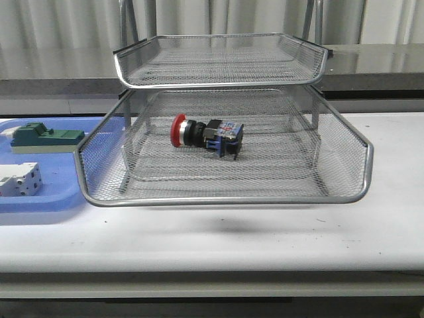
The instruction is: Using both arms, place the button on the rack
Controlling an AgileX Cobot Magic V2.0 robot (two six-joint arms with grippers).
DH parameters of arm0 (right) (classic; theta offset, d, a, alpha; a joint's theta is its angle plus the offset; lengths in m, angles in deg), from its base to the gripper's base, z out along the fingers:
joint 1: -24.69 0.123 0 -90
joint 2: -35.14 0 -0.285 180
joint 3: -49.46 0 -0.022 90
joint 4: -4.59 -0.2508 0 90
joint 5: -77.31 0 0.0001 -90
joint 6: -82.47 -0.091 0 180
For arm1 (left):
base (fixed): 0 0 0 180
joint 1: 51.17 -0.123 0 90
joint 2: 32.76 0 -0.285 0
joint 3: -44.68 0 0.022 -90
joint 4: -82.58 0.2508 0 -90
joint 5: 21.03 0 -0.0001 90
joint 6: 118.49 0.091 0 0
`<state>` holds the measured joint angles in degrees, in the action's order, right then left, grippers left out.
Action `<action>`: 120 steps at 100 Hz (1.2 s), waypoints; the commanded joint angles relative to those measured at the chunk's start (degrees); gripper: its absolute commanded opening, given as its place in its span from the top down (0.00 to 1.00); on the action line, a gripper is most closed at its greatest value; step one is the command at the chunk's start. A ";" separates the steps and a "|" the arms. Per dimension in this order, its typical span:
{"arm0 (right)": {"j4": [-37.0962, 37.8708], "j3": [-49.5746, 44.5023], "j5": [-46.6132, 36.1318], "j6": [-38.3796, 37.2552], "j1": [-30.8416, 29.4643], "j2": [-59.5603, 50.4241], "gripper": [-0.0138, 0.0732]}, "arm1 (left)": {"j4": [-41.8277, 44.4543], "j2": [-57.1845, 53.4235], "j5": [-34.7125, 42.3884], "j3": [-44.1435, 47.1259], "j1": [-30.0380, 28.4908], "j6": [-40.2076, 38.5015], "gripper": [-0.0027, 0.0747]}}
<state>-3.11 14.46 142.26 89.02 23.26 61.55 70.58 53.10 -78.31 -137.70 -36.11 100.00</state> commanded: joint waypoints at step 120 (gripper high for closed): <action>-0.01 1.72 -3.01 0.12 -0.30 0.49 0.92 | -19.23 -65.77 57.28 65.73 -10.72 -4.35 0.42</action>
<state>-3.11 14.46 142.26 89.02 23.26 61.55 52.47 -13.07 -26.27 -70.40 -46.76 96.31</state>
